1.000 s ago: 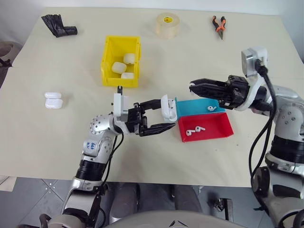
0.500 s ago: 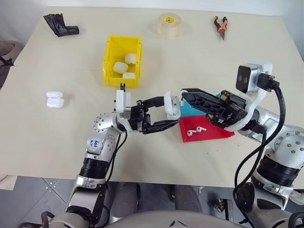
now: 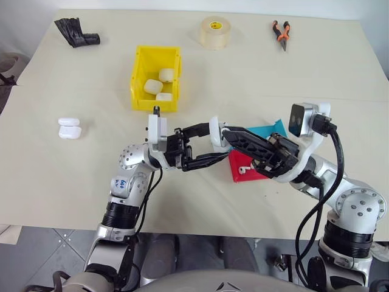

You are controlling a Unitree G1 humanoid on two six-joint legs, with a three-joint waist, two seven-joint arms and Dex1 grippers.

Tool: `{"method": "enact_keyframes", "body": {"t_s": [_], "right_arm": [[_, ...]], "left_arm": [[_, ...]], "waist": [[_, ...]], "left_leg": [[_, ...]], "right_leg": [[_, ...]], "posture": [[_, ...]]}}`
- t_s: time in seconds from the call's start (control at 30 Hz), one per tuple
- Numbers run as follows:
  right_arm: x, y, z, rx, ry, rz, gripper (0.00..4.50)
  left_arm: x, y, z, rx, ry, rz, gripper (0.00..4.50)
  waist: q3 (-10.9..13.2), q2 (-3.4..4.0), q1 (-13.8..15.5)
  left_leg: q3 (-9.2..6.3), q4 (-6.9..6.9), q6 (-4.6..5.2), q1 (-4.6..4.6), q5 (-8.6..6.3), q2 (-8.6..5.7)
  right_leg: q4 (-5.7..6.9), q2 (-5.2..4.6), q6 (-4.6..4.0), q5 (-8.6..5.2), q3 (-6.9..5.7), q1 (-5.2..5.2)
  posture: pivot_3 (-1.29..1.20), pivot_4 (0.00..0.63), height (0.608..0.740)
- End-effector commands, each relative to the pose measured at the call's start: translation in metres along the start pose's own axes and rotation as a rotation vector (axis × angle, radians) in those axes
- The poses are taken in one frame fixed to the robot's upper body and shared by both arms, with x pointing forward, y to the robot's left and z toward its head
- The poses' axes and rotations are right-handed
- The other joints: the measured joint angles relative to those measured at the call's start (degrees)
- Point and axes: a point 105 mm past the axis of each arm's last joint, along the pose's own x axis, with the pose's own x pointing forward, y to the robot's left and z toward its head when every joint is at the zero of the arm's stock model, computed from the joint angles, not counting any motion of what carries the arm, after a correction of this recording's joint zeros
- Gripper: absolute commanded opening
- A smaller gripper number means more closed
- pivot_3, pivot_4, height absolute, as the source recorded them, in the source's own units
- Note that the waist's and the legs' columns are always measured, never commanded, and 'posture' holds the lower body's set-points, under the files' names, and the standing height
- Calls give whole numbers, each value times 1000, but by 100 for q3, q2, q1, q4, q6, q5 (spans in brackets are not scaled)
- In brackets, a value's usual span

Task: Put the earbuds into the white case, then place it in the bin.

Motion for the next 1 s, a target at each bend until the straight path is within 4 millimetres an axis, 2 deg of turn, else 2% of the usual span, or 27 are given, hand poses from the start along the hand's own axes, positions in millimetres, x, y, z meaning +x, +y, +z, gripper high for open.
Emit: {"method": "enact_keyframes", "body": {"t_s": [0.03,0.23,0.47,0.57,0.7,0.87,1.0], "right_arm": [[-2,0,-6,-36,28,-20,471],[-11,-8,-14,-84,69,-63,471],[-14,-7,-21,-97,115,-53,471],[-13,-4,-20,-97,127,-33,1511],[-11,-1,-14,-125,116,-16,2664],[-12,0,-3,-164,108,-7,4391],[-22,-6,2,-217,142,-49,4475]], "left_arm": [[6,-2,10,25,-47,-20,2778],[7,-2,11,23,-59,-15,2778],[8,-1,12,25,-65,-17,2778],[8,-2,11,24,-61,-26,2778],[7,-3,11,23,-56,-32,2778],[4,-3,10,23,-47,-28,2778],[-4,-2,7,46,10,-23,2778]], "waist": [[0,0,5],[0,0,76],[0,0,116],[0,0,116],[0,0,115],[0,-1,134],[0,-1,130]], "left_leg": [[0,0,0,0,0,0],[3,0,2,0,-1,-1],[7,0,3,0,-2,-1],[6,0,3,0,-2,-1],[6,0,3,0,-2,0],[6,0,4,-2,-2,-2],[7,0,4,-2,-2,-2]], "right_leg": [[0,0,0,0,0,0],[-3,0,0,0,1,0],[-6,1,0,0,1,1],[-6,1,0,0,0,1],[-7,1,0,0,-1,1],[-9,0,0,0,-1,3],[-10,1,0,0,-2,3]], "posture": [[0,150,740],[0,150,740],[0,150,740],[0,150,740],[0,150,740],[0,150,740],[0,150,740]]}}
